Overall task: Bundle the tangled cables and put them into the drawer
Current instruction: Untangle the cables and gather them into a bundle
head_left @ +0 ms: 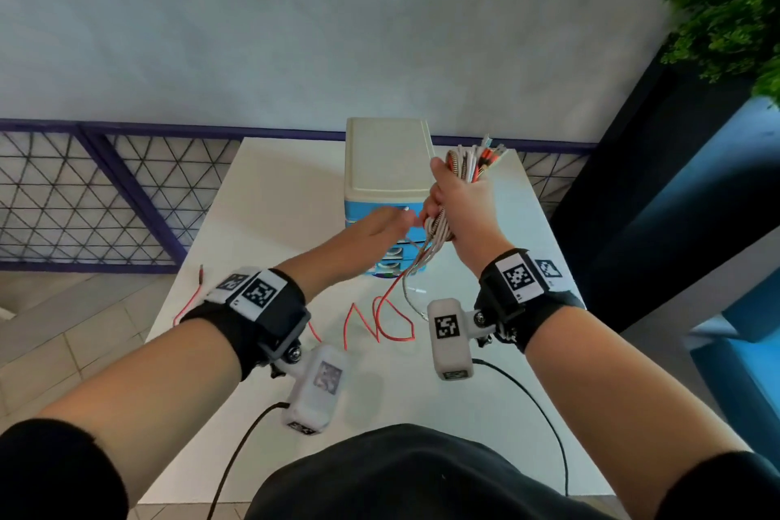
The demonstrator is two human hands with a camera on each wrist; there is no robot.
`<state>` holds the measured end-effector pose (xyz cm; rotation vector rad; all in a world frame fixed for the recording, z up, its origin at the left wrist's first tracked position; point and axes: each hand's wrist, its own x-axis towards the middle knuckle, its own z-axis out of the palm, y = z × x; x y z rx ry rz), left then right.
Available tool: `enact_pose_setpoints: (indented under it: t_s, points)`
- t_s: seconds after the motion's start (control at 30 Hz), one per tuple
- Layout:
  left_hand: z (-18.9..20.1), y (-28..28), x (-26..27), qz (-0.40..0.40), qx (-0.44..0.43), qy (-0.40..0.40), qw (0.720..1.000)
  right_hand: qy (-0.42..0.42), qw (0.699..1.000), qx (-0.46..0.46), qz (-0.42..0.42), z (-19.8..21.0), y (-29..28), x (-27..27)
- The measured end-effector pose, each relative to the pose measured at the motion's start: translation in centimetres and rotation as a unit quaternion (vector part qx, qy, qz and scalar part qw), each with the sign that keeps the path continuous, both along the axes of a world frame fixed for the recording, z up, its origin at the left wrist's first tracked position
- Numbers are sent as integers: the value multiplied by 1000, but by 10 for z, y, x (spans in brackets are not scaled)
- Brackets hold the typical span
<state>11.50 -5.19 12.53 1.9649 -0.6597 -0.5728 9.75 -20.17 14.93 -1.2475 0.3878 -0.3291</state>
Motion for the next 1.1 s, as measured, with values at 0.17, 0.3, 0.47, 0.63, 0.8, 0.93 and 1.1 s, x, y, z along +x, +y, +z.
enact_pose_setpoints:
  t_s: [0.17,0.3,0.47,0.63,0.8,0.93,1.1]
  points:
    - [9,-15,-11,-118,78,-32,989,-19,996,81,20,7,-4,-1]
    - [0,-3,0,-149,171,-85,970,-30,991,132,2,8,-24,-4]
    - [0,16,0,-139,51,93,985,-21,993,113,7,11,-40,-10]
    - [9,15,9,-98,129,-8,987,22,997,68,22,5,-37,-11]
    - [26,9,16,-78,252,-364,893,104,970,-168,140,-1,-34,-12]
    - [39,7,20,-103,224,-454,856,115,945,-227,204,-4,-22,-14]
    - [46,1,23,-85,183,-402,893,101,945,-158,267,-9,-16,-20]
